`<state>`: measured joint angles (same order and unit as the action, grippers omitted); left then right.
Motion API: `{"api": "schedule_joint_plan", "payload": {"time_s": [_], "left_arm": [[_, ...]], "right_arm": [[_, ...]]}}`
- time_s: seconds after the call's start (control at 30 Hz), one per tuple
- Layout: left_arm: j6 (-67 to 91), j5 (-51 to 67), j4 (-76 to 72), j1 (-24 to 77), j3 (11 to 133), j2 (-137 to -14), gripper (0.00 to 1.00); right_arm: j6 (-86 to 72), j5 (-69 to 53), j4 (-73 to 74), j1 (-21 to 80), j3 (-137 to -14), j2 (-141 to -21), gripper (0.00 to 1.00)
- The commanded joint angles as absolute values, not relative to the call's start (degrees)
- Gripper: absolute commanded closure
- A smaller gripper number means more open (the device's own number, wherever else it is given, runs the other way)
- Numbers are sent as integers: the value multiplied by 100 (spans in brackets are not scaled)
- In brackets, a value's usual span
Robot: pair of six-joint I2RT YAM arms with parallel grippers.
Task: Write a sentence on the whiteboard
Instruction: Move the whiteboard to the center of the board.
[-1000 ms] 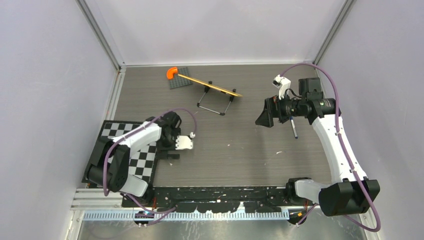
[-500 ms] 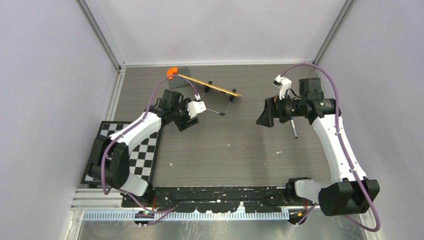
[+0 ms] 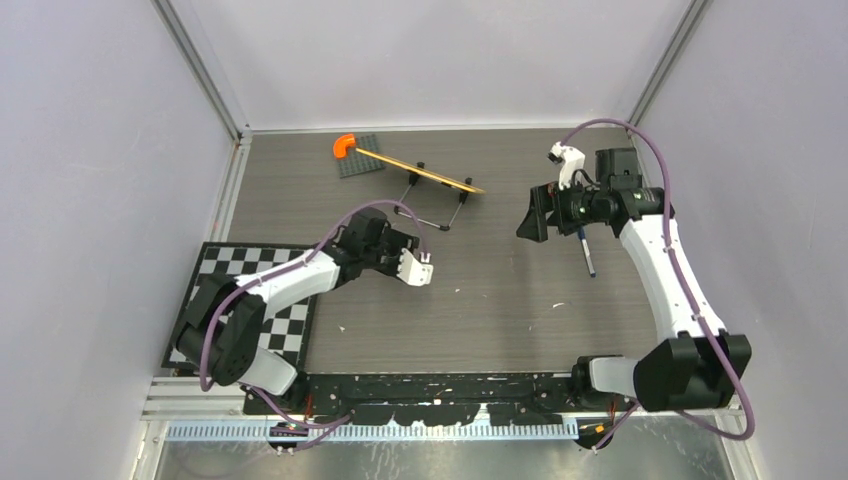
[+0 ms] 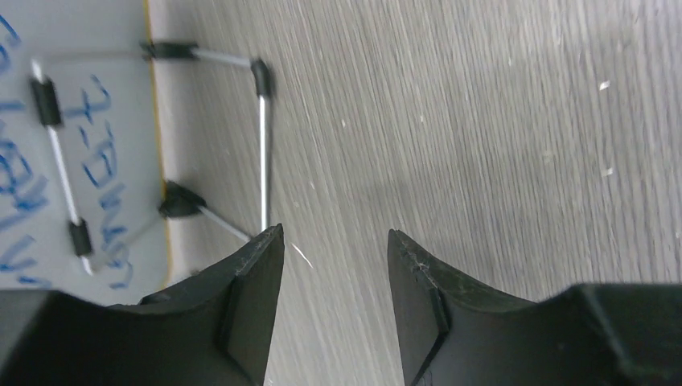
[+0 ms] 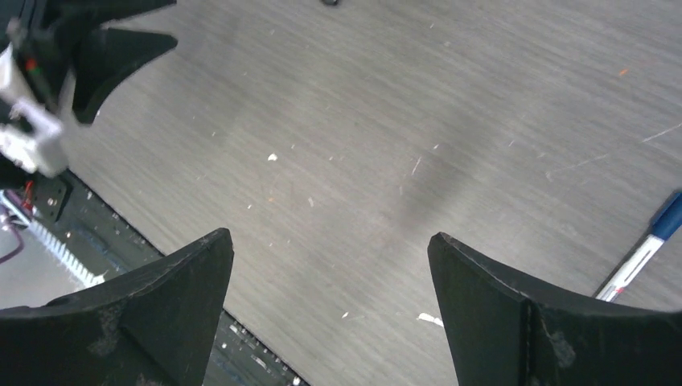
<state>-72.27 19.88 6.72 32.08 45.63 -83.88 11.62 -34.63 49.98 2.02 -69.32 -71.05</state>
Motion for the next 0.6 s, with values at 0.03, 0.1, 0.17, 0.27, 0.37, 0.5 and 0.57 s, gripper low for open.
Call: {"api": "schedule_joint_plan", "payload": {"time_s": [0.03, 0.1, 0.17, 0.27, 0.37, 0.5, 0.57], "left_arm": [[-7596, 2202, -35, 3478, 4397, -8105, 48], [-7729, 2209, 249, 3505, 4382, -8006, 48], [-7680, 2113, 402, 3516, 4408, -7925, 48], [-7444, 1977, 678, 3526, 4496, -7748, 48], [-7399, 1855, 975, 3528, 4498, -7534, 48], [-7091, 1703, 1271, 3532, 4475, -7247, 48], [-6922, 1641, 1419, 3528, 4460, -7115, 48]], "right_arm": [[1304, -3103, 4163, 180, -7890, -8082, 7], [1097, -2900, 4054, 176, -8567, -8792, 15], [751, -2805, 3806, 178, -9118, -9494, 24], [215, -2817, 3364, 199, -9840, -10462, 33], [-70, -2883, 3329, 298, -10671, -11438, 36], [-442, -2905, 3125, 480, -11345, -12451, 37], [-585, -2881, 2890, 568, -11450, -12734, 36]]}}
